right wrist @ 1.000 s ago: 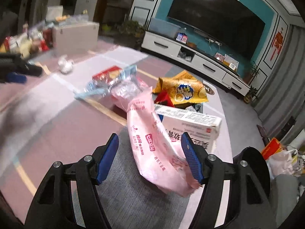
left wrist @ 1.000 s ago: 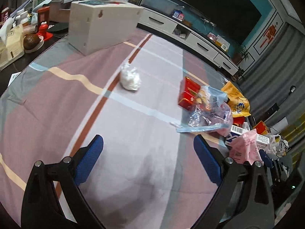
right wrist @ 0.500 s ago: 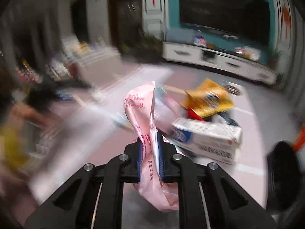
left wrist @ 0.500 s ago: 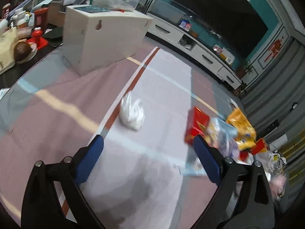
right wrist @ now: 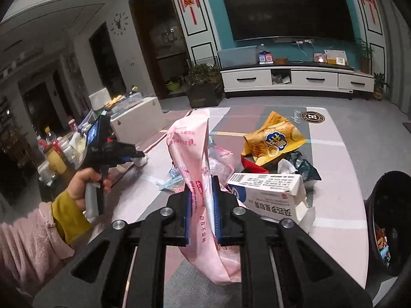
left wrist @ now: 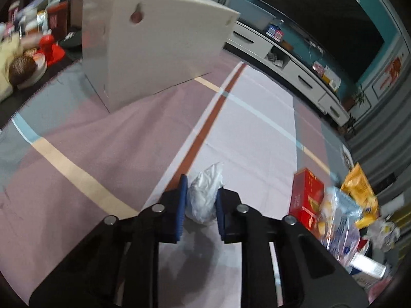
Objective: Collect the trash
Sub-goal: 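Carry both bags over the black bin and open both tools to drop them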
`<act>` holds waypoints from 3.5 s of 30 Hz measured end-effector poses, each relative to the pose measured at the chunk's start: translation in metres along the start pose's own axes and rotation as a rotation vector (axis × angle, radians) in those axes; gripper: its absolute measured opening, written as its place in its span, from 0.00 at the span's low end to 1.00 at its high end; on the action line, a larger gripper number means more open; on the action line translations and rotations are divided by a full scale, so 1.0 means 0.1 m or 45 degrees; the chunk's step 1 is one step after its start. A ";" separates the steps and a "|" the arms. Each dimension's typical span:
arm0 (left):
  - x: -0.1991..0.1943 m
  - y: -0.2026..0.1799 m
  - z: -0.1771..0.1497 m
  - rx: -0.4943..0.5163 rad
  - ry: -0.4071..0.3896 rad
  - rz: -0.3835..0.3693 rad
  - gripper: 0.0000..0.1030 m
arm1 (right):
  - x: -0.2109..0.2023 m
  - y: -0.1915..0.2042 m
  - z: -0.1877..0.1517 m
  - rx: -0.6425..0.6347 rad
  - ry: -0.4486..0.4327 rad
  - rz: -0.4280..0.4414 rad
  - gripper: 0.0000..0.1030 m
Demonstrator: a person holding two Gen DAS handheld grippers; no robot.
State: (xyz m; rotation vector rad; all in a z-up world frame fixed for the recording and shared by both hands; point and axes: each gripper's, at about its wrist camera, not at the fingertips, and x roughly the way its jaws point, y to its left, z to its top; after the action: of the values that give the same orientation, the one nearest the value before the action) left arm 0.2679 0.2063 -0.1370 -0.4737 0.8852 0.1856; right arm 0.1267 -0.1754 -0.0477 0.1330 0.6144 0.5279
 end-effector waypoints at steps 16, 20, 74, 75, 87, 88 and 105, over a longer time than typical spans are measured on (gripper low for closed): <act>-1.53 -1.06 -0.95 0.404 -0.047 -0.456 0.21 | -0.48 -0.24 0.03 0.125 -0.132 0.050 0.14; -1.72 -1.23 -1.21 0.461 -0.047 -0.500 0.21 | -0.66 -0.32 0.02 0.151 -0.175 0.048 0.15; -0.41 -4.61 -2.68 0.982 0.374 -0.682 0.32 | -1.51 -2.67 -0.86 1.001 -0.297 -0.585 0.24; -0.38 -4.62 -2.68 0.977 0.381 -0.678 0.44 | -1.48 -2.70 -0.88 1.019 -0.290 -0.592 0.27; -0.43 -4.34 -2.58 0.897 0.388 -0.738 0.80 | -1.50 -2.73 -0.93 1.081 -0.305 -0.619 0.52; -0.48 -4.25 -2.57 0.885 0.390 -0.758 0.85 | -1.51 -2.74 -0.92 1.085 -0.309 -0.614 0.53; -1.33 -2.44 -2.03 0.557 0.243 -0.920 0.97 | -1.23 -1.89 -0.49 0.759 -0.259 -0.383 0.62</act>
State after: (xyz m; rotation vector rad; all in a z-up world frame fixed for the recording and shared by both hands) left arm 0.1277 -0.0991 -0.0649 -0.3761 0.8577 -0.7115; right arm 0.0949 -0.4025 -0.0754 0.6393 0.5648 0.0252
